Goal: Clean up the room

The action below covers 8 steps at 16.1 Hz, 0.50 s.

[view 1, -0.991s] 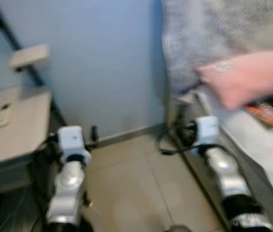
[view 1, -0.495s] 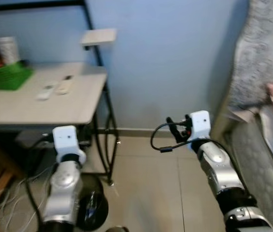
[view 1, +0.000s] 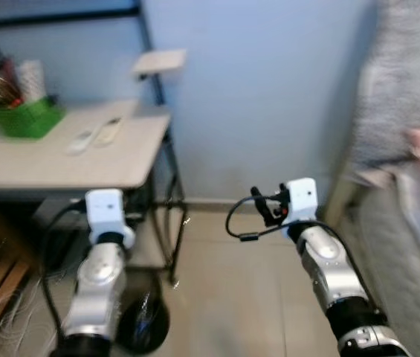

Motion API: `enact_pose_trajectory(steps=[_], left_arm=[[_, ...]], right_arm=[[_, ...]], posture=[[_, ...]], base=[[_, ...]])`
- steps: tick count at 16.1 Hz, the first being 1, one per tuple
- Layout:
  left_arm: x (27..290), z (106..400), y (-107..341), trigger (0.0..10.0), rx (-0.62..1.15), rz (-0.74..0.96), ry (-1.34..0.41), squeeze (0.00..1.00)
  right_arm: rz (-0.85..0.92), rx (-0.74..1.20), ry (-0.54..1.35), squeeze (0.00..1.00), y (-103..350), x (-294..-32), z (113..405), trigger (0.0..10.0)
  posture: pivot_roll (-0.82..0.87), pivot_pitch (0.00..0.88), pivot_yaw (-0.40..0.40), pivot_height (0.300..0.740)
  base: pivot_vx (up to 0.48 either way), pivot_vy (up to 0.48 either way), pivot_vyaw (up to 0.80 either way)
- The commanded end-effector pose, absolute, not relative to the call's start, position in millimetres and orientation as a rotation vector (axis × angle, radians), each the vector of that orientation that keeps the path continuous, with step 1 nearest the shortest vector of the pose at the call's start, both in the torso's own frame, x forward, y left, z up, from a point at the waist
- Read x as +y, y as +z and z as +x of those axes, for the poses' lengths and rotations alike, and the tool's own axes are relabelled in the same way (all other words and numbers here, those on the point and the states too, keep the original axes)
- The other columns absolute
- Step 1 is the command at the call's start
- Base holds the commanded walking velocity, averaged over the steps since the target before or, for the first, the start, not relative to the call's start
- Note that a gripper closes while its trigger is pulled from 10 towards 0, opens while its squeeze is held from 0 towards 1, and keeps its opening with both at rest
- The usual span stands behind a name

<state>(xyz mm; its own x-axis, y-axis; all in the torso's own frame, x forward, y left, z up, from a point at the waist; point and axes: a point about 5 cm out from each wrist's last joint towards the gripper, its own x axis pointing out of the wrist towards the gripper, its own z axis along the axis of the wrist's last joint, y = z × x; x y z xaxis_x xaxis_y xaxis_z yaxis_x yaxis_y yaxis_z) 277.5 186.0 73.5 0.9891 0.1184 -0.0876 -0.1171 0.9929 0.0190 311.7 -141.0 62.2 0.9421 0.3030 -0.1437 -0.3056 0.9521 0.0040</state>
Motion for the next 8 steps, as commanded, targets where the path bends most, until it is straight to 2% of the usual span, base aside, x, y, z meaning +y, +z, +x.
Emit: enact_pose_trajectory(steps=[1,7,8], left_arm=[[179.6,282.1,77.5,10.0,0.069,0.006,0.088,0.00],[176.7,280.2,77.4,10.0,0.055,-0.005,0.065,0.00],[176.8,279.4,76.5,10.0,0.051,-0.019,0.068,0.00]], right_arm=[[-0.035,0.101,0.288,0.00,68.9,-147.2,313.2,10.0],[-0.047,0.109,0.279,0.00,68.4,-147.6,314.3,10.0],[-0.047,0.087,0.266,0.00,72.3,-152.0,314.9,10.0]], posture=[[-0.16,0.000,0.120,0.740],[-0.15,0.000,0.118,0.740],[-0.15,0.000,0.111,0.740]], base=[[0.435,0.000,0.00],[0.435,0.000,0.00],[0.000,0.000,0.00]])
